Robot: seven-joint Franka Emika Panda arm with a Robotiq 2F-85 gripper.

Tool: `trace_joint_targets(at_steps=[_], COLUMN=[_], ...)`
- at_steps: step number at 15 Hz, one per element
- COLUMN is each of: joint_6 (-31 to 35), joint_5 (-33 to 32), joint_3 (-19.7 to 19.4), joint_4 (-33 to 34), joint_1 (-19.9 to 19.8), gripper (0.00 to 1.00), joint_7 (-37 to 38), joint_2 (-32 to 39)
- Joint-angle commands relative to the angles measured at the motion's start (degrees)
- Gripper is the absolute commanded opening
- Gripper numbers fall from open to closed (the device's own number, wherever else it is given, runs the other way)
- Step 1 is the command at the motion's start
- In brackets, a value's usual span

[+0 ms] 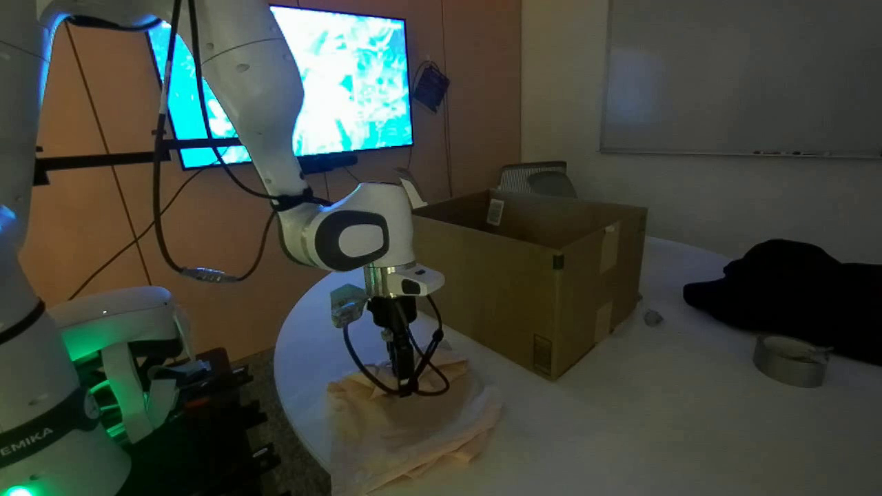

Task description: Put the marker on the towel, fold the towel then put it in the box

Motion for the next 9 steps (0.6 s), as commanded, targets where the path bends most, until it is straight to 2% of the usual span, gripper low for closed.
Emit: trace_joint_targets(at_steps=[1,2,3,9], joint_6=[3.02,3.37,3.92,5.32], joint_5=[0.29,0.52,0.17,3.42], joint_3=[-1.32,-1.49,-2.13,-0.41], joint_4=[-0.69,-0.42,-1.47,-0.81], joint_1=[-2.95,-4.00,-4.47,-12.36], gripper=[0.90,0.98,1.00,1.00], joint_7=[-3.57,-4.70,-5.31,-15.72], joint_2=[-0.94,-0.80,-1.66,-0.80])
